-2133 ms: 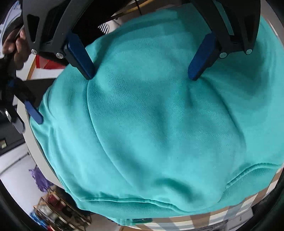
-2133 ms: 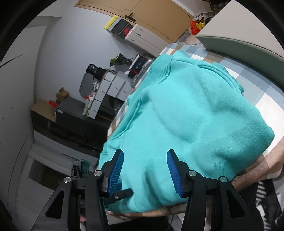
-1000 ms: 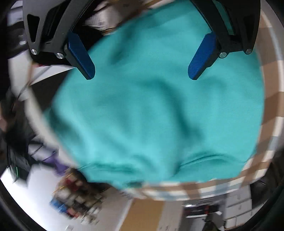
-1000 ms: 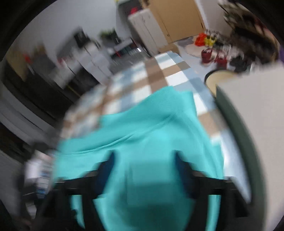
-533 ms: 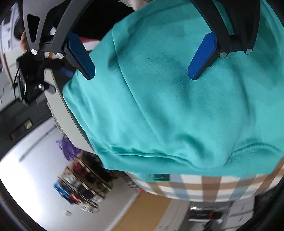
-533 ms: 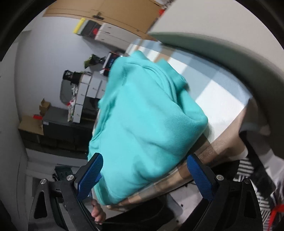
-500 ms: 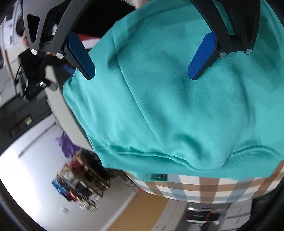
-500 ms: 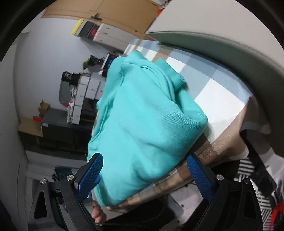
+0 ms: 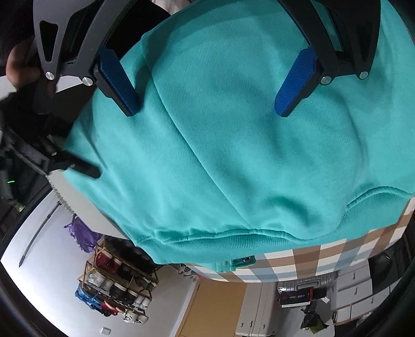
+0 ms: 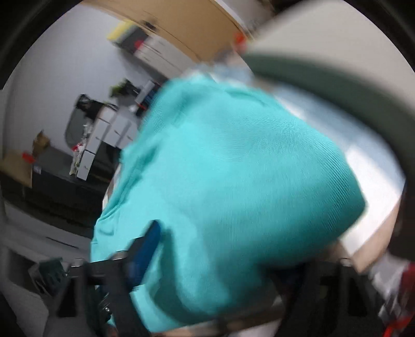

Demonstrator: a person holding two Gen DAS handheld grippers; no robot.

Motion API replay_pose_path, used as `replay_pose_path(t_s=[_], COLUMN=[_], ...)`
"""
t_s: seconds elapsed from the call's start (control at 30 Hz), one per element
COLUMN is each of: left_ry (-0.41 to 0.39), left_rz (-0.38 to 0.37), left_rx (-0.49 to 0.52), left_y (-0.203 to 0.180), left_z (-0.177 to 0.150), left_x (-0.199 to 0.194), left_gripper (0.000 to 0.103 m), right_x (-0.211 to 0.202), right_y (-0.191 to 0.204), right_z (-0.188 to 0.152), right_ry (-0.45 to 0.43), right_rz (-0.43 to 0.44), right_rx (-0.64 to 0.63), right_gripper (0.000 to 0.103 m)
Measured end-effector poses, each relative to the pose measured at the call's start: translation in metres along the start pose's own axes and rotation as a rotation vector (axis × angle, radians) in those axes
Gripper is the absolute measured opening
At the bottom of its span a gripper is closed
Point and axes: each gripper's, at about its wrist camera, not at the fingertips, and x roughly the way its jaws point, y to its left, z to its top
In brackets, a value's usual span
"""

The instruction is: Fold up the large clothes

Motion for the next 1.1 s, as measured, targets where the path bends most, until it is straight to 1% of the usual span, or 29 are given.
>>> replay_pose_path(t_s=[0.03, 0.1, 0.17, 0.23, 0.27, 0.33, 0.43, 0.47, 0.5, 0.53, 0.57, 0.6, 0.67, 0.73, 0.77, 0.93, 1.0, 1.1], left_ry=[0.001, 0.001, 0.006, 0.01, 0.011, 0.01, 0.013, 0.015, 0.014, 0.015, 0.014, 0.015, 0.016, 0.016, 0.017, 0.033, 0.036, 0.049], left_rz=[0.009, 0.014, 0.01, 0.013, 0.017, 0.022, 0.023, 0.023, 0.023, 0.023, 0.023, 0.024, 0.025, 0.019, 0.012, -0.031, -0.059, -0.129], left_rx=[0.006, 0.003, -0.001, 0.006, 0.011, 0.012, 0.011, 0.011, 0.011, 0.01, 0.009, 0.011, 0.011, 0.006, 0.0, 0.0, -0.002, -0.013], left_y=[0.0, 0.0, 0.002, 0.001, 0.001, -0.001, -0.001, -0.001, -0.001, -0.001, -0.001, -0.001, -0.001, -0.001, 0.0, -0.004, -0.009, -0.021], left_z=[0.0, 0.0, 0.001, 0.001, 0.001, 0.001, 0.001, 0.002, 0.001, 0.001, 0.001, 0.001, 0.001, 0.002, 0.002, 0.006, 0.009, 0.019], left_x=[0.0, 0.001, 0.002, 0.002, 0.002, 0.002, 0.003, 0.003, 0.003, 0.003, 0.003, 0.003, 0.003, 0.004, 0.004, 0.01, 0.014, 0.025], left_gripper=[0.102, 0.102, 0.102, 0.102, 0.102, 0.102, 0.102, 0.102, 0.102, 0.102, 0.102, 0.102, 0.102, 0.102, 0.102, 0.102, 0.102, 0.102], right_x=[-0.008, -0.017, -0.014, -0.004, 0.003, 0.01, 0.027, 0.032, 0.033, 0.034, 0.034, 0.031, 0.023, 0.013, 0.011, 0.002, -0.004, -0.016], right_y=[0.009, 0.02, 0.021, 0.011, 0.0, -0.012, -0.029, -0.031, -0.031, -0.028, -0.024, -0.015, -0.003, 0.011, 0.013, 0.026, 0.028, 0.034], right_z=[0.0, -0.003, -0.004, 0.0, 0.002, 0.004, 0.007, 0.009, 0.007, 0.007, 0.007, 0.007, 0.008, 0.008, 0.008, 0.008, 0.01, 0.018], right_ry=[-0.032, -0.072, -0.057, -0.022, 0.009, 0.042, 0.094, 0.103, 0.093, 0.09, 0.084, 0.063, 0.038, 0.004, -0.003, -0.053, -0.077, -0.124], right_rz=[0.063, 0.139, 0.148, 0.114, 0.106, 0.097, 0.012, 0.016, 0.02, 0.01, -0.005, -0.01, -0.036, -0.041, -0.046, -0.108, -0.125, -0.171], right_rx=[-0.033, -0.083, -0.09, -0.025, 0.034, 0.11, 0.196, 0.224, 0.235, 0.223, 0.192, 0.129, 0.021, -0.087, -0.122, -0.314, -0.374, -0.491], right_gripper=[0.068, 0.068, 0.069, 0.07, 0.07, 0.07, 0.07, 0.07, 0.066, 0.064, 0.053, 0.046, 0.029, 0.024, 0.022, 0.018, 0.017, 0.016])
